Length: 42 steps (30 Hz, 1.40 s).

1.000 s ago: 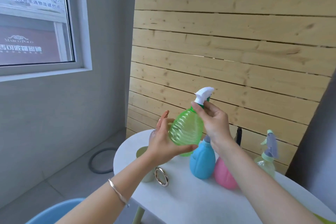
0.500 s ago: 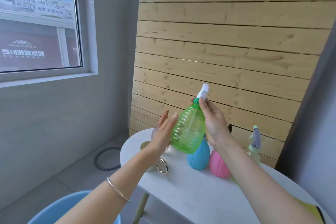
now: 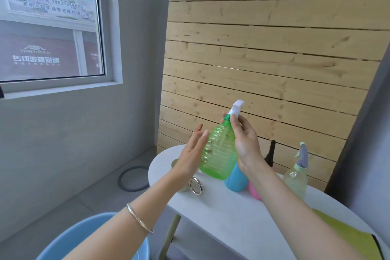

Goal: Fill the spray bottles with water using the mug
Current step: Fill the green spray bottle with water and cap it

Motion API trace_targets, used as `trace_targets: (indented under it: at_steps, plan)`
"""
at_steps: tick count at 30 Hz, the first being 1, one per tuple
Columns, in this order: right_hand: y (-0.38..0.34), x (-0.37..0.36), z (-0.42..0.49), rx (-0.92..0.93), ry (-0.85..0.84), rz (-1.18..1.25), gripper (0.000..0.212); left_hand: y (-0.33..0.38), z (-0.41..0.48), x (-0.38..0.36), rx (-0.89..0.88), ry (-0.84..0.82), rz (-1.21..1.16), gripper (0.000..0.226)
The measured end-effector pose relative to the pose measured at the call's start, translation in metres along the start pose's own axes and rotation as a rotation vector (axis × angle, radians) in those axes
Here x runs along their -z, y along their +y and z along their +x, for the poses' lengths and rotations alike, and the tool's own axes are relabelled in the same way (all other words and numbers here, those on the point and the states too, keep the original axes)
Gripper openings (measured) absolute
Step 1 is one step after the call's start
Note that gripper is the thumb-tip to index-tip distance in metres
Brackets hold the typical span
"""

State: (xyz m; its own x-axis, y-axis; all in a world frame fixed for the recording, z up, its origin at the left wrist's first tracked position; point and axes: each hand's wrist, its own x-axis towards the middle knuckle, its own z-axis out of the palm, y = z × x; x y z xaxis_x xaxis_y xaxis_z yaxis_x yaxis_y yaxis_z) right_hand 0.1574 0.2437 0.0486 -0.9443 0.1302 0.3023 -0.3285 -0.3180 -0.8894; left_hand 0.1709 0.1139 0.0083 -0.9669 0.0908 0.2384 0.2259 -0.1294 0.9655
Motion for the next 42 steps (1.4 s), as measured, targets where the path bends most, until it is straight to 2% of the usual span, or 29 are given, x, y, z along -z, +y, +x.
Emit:
trace_targets:
  at_steps: [3, 5, 7, 9, 10, 12, 15, 18, 21, 24, 27, 30, 33, 35, 37, 40, 42]
  plan:
    - [0.002, -0.005, -0.005, -0.020, -0.088, -0.006, 0.024, 0.000, -0.008, 0.001, -0.037, -0.018, 0.113, 0.082]
    - [0.003, -0.004, -0.004, -0.060, -0.141, -0.012, 0.015, -0.005, -0.008, 0.005, 0.003, -0.013, 0.125, 0.088]
    - [0.002, -0.002, -0.003, -0.083, -0.156, -0.034, 0.014, -0.006, -0.007, 0.013, 0.140, -0.091, -0.095, 0.086]
    - [0.003, -0.001, -0.003, -0.108, -0.173, -0.055, 0.012, -0.007, -0.009, 0.020, 0.296, -0.171, -0.379, 0.068]
    - [0.004, -0.002, -0.006, -0.133, -0.176, -0.031, 0.010, -0.007, -0.011, 0.023, 0.349, -0.207, -0.444, 0.058]
    - [0.010, -0.002, -0.011, -0.170, -0.155, 0.064, 0.014, -0.014, -0.011, 0.025, 0.402, -0.248, -0.355, 0.049]
    - [0.019, -0.004, -0.015, -0.157, -0.063, 0.066, 0.006, -0.016, -0.012, 0.018, 0.362, -0.170, -0.200, 0.045]
    - [0.023, -0.009, -0.014, -0.125, -0.022, 0.072, 0.005, -0.012, -0.015, 0.010, 0.190, -0.151, -0.029, 0.040]
    - [0.017, -0.012, -0.016, -0.128, -0.120, 0.040, 0.015, -0.015, -0.017, 0.011, 0.087, -0.110, 0.102, 0.047]
    - [0.010, -0.004, -0.008, -0.139, -0.223, -0.040, 0.020, -0.018, -0.016, 0.026, 0.249, -0.248, -0.002, 0.049]
    - [0.002, 0.008, 0.013, -0.123, -0.139, 0.003, 0.015, -0.026, -0.018, 0.039, 0.450, -0.392, -0.105, 0.046]
    - [-0.015, 0.017, 0.035, -0.060, -0.053, 0.051, 0.010, -0.042, -0.020, 0.042, 0.469, -0.405, -0.035, 0.047]
    - [-0.038, 0.027, 0.055, 0.056, -0.025, 0.068, 0.011, -0.050, -0.020, 0.046, 0.398, -0.401, 0.125, 0.067]
    - [-0.047, 0.032, 0.064, 0.104, -0.062, -0.072, 0.015, -0.057, -0.017, 0.049, 0.376, -0.368, 0.162, 0.070]
    - [-0.039, 0.041, 0.070, 0.068, -0.130, -0.370, 0.023, -0.066, -0.012, 0.052, 0.372, -0.297, 0.134, 0.068]
    - [0.003, 0.065, 0.058, -0.149, -0.309, -0.736, 0.032, -0.075, -0.007, 0.056, 0.353, -0.216, 0.109, 0.077]
    - [0.044, 0.086, 0.041, -0.300, -0.356, -0.821, 0.034, -0.082, -0.007, 0.059, 0.351, -0.196, 0.116, 0.076]
